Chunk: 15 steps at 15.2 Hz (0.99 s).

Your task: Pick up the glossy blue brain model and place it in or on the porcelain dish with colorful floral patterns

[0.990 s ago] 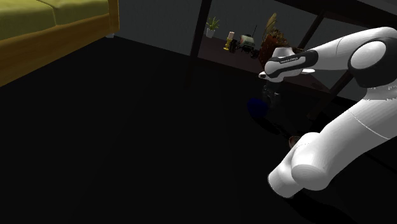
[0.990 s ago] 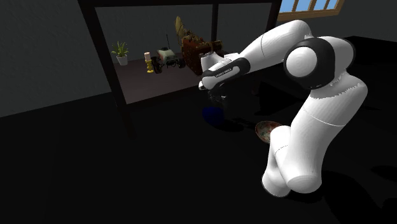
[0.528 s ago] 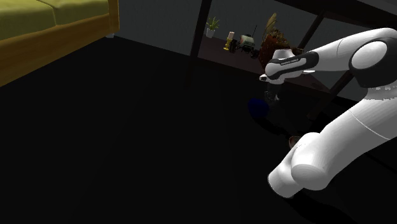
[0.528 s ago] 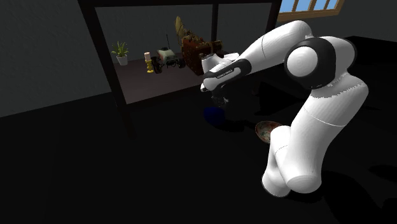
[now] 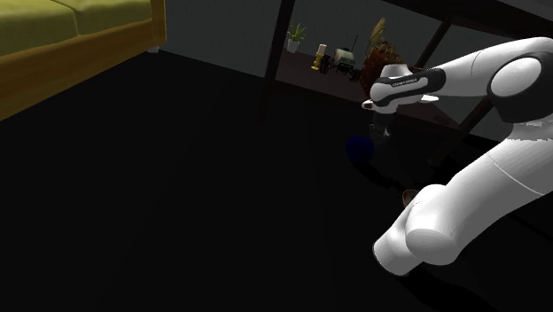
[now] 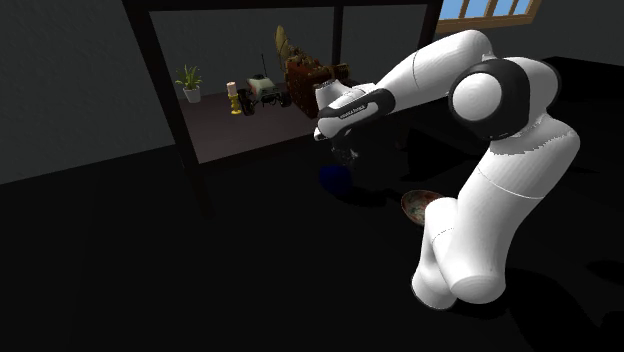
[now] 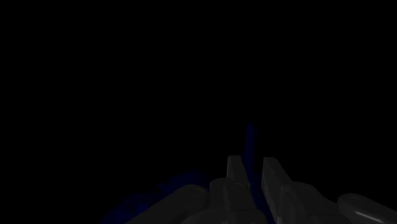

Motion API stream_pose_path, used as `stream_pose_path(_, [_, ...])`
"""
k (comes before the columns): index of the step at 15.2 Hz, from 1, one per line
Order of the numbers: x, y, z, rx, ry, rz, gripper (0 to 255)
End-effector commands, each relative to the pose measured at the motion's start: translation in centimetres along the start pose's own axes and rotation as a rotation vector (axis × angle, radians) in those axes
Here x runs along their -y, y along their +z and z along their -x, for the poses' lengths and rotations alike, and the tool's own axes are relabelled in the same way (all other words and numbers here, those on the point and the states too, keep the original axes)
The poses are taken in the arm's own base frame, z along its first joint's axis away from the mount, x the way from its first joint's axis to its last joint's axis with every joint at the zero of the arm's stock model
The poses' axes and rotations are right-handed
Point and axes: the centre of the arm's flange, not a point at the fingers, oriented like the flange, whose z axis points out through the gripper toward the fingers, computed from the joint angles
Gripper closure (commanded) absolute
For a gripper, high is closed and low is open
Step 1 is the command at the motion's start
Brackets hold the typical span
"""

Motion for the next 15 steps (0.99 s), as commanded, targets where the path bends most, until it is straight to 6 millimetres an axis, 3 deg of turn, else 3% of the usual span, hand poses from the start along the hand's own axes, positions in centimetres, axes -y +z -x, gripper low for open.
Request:
stream_pose_path(1, [0.2, -1.1, 0.2, 0.0, 0.0, 0.0, 255])
stream_pose_path(3, [0.4, -2.1, 0.5, 0.0, 0.0, 0.0, 255])
stream_pose_path(4, [0.3, -1.6, 0.3, 0.0, 0.0, 0.0, 255])
stream_pose_path(5, [0.3, -1.6, 0.3, 0.0, 0.0, 0.0, 0])
stream_pose_path(9, [5.7, 1.8, 3.3, -0.312, 0.541, 0.002, 0])
stream_pose_path(15, [5.8, 4.5, 2.6, -0.327, 0.568, 0.002, 0])
